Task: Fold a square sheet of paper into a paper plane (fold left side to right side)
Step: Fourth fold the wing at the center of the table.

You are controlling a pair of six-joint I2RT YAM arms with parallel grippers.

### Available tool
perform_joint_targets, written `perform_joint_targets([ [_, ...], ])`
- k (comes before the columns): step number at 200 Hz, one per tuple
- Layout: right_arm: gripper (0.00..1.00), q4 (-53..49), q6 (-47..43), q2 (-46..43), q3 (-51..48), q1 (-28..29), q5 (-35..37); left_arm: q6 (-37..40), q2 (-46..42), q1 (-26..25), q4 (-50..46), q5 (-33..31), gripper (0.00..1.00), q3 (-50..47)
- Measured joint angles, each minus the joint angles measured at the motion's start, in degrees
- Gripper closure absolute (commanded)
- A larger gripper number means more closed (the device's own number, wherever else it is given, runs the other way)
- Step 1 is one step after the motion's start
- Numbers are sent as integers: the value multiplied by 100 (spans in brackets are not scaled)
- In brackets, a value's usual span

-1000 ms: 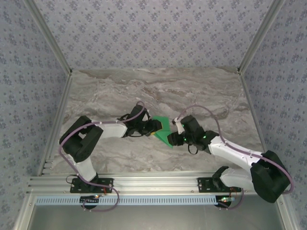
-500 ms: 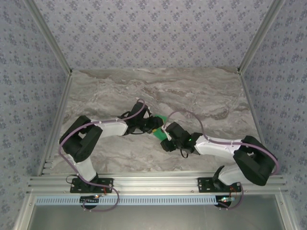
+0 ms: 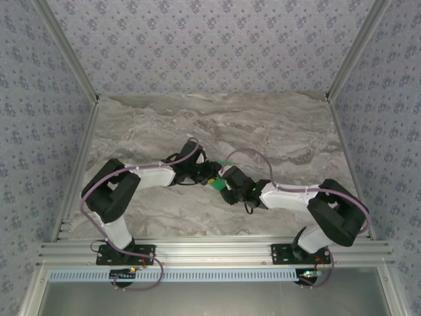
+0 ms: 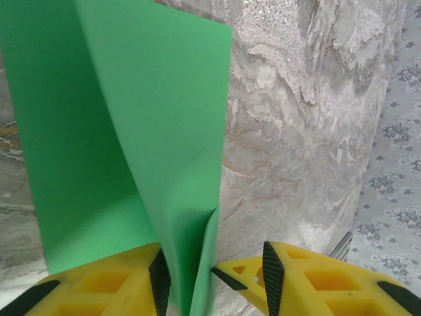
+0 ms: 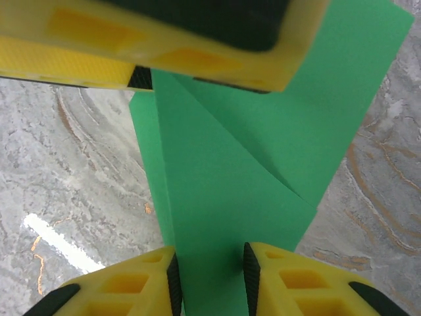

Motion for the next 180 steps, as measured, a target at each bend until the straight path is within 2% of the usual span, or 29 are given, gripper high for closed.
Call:
perform_joint_targets([
  [42, 69, 7, 7, 72, 28, 7, 4, -2, 0, 4, -90, -2, 57, 0],
  [83, 84, 7, 50, 81, 26, 4, -2, -2, -2, 11, -120, -2, 54, 0],
  [111, 87, 52, 118, 81, 26, -4, -70, 20, -87, 66, -232, -33, 48, -13],
  [153, 88, 291, 332, 72, -85, -199, -575, 221, -798, 247, -544, -173, 39, -179],
  [180, 88, 374, 505, 46, -286, -391, -1088, 308, -1355, 275, -549, -201, 38, -240],
])
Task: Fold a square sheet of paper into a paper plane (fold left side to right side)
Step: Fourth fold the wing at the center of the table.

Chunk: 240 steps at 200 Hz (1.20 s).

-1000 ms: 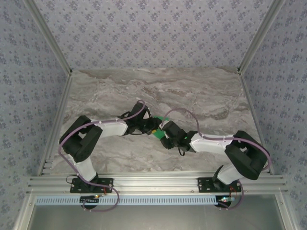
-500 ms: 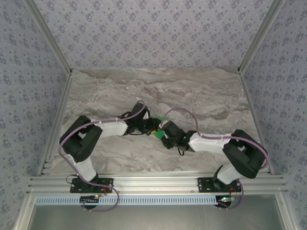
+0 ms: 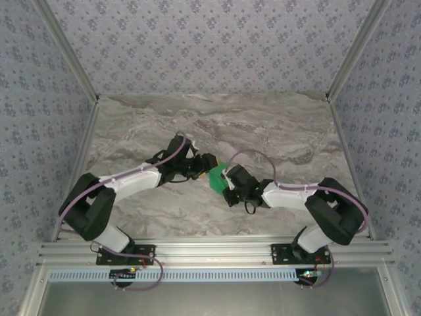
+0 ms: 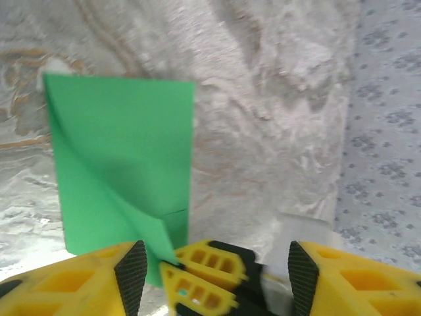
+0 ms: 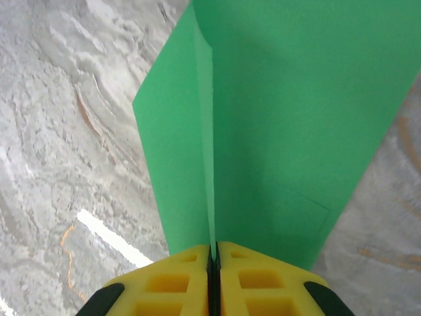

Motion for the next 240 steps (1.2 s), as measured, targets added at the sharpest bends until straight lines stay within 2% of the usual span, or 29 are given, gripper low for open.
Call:
perform_joint_targets([
  [43, 88, 402, 350, -94, -289, -352, -682, 42, -188, 0, -4, -42, 46, -413],
  [117, 89, 994, 866, -170, -627, -903, -1735, 39, 221, -114, 74, -57, 57, -581],
  [175, 89, 1248, 1167, -173, -782, -1261, -2308, -26, 1060, -350, 254, -9, 58, -278],
  [240, 89, 1388, 1453, 9, -831, -1596, -2804, -70, 1414, -463, 437, 57, 59, 144],
])
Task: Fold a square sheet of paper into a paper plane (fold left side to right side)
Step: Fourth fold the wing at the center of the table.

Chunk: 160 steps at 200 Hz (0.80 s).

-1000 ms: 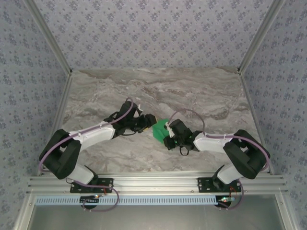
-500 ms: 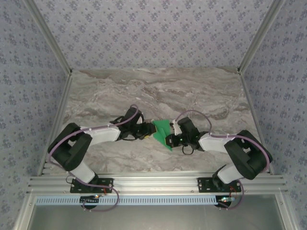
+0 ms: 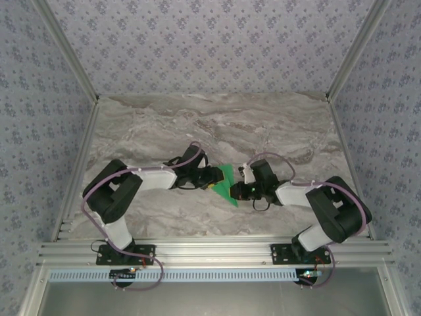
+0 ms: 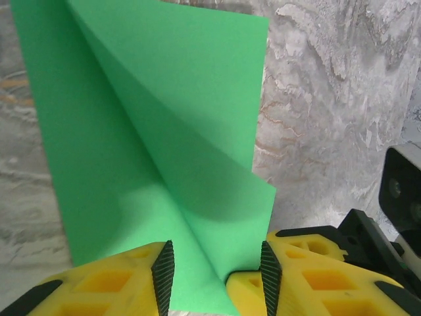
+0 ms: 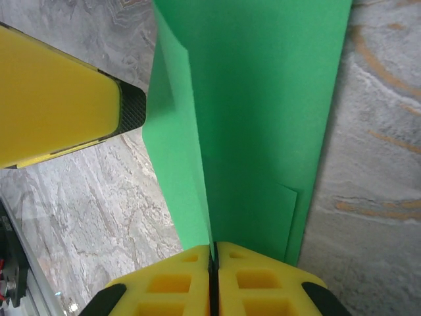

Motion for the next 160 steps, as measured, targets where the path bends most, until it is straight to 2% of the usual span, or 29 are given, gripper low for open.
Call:
perform_joint_targets([
  [106, 89, 463, 501, 337, -101, -302, -619, -2, 568, -39, 26, 107, 61, 356],
  [160, 83, 551, 647, 372, -107, -367, -748, -24, 601, -37, 28, 127, 62, 382],
])
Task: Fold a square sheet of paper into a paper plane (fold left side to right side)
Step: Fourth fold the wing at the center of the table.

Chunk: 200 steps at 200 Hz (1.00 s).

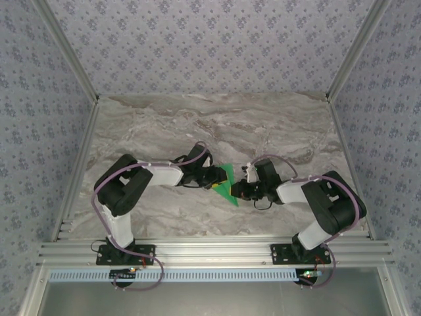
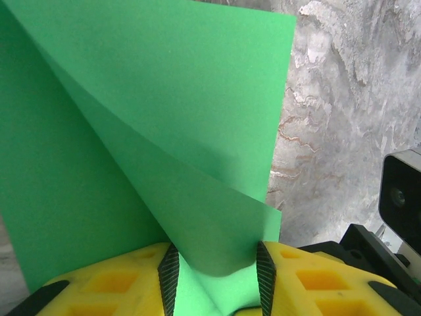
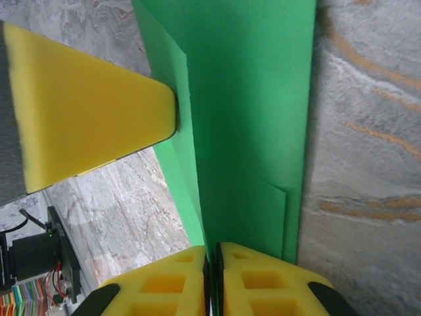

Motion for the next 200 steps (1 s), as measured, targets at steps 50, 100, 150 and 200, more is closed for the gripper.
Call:
perform_joint_targets([
  [50, 78, 57, 9, 2, 0, -7, -83, 0, 0, -2, -9, -17, 62, 0],
  [100, 71, 70, 7, -15, 7, -37, -179, -4, 2, -2, -11, -24, 62, 0],
  [150, 62, -170, -15, -326, 26, -365, -219, -17, 2, 0, -13, -26, 62, 2],
  [200, 64, -278, -17, -330, 291, -686, -396, -17, 2, -2, -15, -26, 62, 2],
])
